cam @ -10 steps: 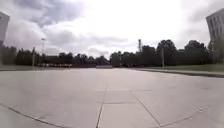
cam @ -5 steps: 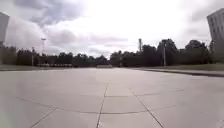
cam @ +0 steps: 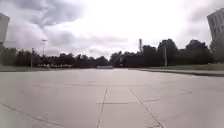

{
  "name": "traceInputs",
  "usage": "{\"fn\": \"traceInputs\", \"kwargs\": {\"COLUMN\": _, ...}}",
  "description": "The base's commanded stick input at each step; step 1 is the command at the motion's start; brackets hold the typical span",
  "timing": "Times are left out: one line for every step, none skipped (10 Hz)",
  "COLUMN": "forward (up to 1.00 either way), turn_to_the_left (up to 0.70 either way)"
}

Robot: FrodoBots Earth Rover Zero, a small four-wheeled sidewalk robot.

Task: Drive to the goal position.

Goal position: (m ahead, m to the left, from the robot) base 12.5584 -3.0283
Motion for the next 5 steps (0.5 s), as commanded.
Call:
{"fn": "traceInputs", "kwargs": {"forward": 0.70, "turn_to_the_left": 0.00}}
{"fn": "traceInputs", "kwargs": {"forward": 0.70, "turn_to_the_left": 0.00}}
{"fn": "traceInputs", "kwargs": {"forward": 0.70, "turn_to_the_left": 0.00}}
{"fn": "traceInputs", "kwargs": {"forward": 0.70, "turn_to_the_left": 0.00}}
{"fn": "traceInputs", "kwargs": {"forward": 0.70, "turn_to_the_left": 0.00}}
